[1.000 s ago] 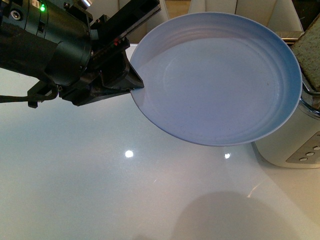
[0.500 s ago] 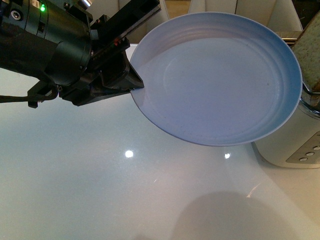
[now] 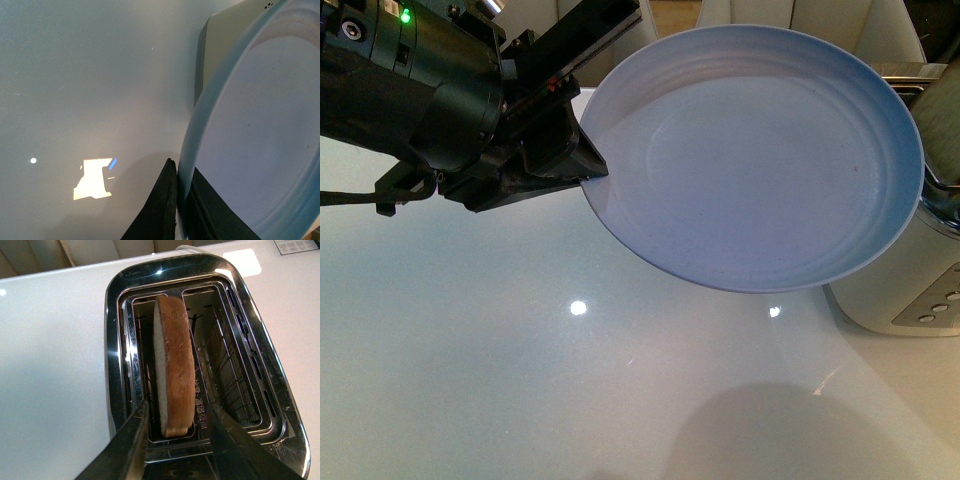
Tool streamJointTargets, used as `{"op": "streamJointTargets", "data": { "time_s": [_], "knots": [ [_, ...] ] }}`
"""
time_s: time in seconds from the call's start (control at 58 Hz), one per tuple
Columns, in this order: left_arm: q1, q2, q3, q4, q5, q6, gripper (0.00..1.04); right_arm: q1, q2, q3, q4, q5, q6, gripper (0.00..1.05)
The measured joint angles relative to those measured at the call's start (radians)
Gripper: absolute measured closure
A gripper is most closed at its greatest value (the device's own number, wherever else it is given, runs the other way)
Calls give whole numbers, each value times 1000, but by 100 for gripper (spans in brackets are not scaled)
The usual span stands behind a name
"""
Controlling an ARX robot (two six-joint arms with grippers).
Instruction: Left arm holds plate, right arm toasts bread
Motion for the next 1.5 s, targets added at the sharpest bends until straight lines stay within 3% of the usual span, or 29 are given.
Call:
{"op": "streamJointTargets", "data": {
  "time_s": [0.328, 0.586, 0.69, 0.793, 1.0, 1.086, 1.5],
  "knots": [
    [0, 0, 0, 0, 0, 0, 102, -29, -110, -58, 3, -31, 7, 8],
    [0, 0, 0, 0, 0, 0, 102, -72, -404, -172, -60, -56, -16, 9],
    [0, 0, 0, 0, 0, 0, 102, -88, -629, -360, 209, -178, -121, 29],
    [0, 0, 0, 0, 0, 0, 102, -89, -811, -459, 200, -182, -156, 52],
    [0, -1, 0, 0, 0, 0, 102, -90, -886, -521, 173, -183, -171, 83],
    [0, -2, 0, 0, 1, 0, 102, -90, -943, -547, 150, -183, -179, 103],
    [0, -2, 0, 0, 0, 0, 102, -90, -1097, -599, 48, -183, -178, 103]
  ]
}}
